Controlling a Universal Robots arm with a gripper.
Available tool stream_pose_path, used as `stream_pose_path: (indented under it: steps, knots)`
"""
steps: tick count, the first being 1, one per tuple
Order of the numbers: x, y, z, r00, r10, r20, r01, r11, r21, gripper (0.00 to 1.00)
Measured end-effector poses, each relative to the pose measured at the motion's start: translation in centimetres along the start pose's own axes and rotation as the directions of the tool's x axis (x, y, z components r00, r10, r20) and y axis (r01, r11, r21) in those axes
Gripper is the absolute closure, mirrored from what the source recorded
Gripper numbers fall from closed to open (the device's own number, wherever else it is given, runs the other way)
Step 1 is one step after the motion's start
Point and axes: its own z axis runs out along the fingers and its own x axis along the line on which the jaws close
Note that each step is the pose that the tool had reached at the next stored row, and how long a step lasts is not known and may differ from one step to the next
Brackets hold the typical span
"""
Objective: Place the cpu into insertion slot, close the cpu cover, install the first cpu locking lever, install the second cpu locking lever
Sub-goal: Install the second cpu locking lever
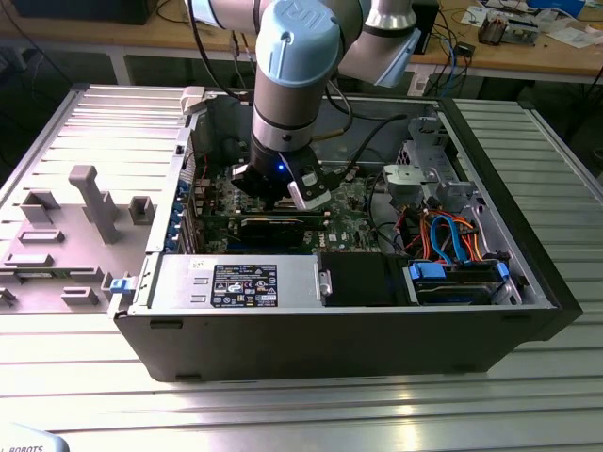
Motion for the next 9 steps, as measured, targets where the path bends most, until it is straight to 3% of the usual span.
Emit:
stream_pose_path:
  steps: [9]
  knots:
    - [0.00, -0.03, -0.01, 1.0000, 0.000, 0.0001, 0.000, 1.0000, -0.0019, 0.89]
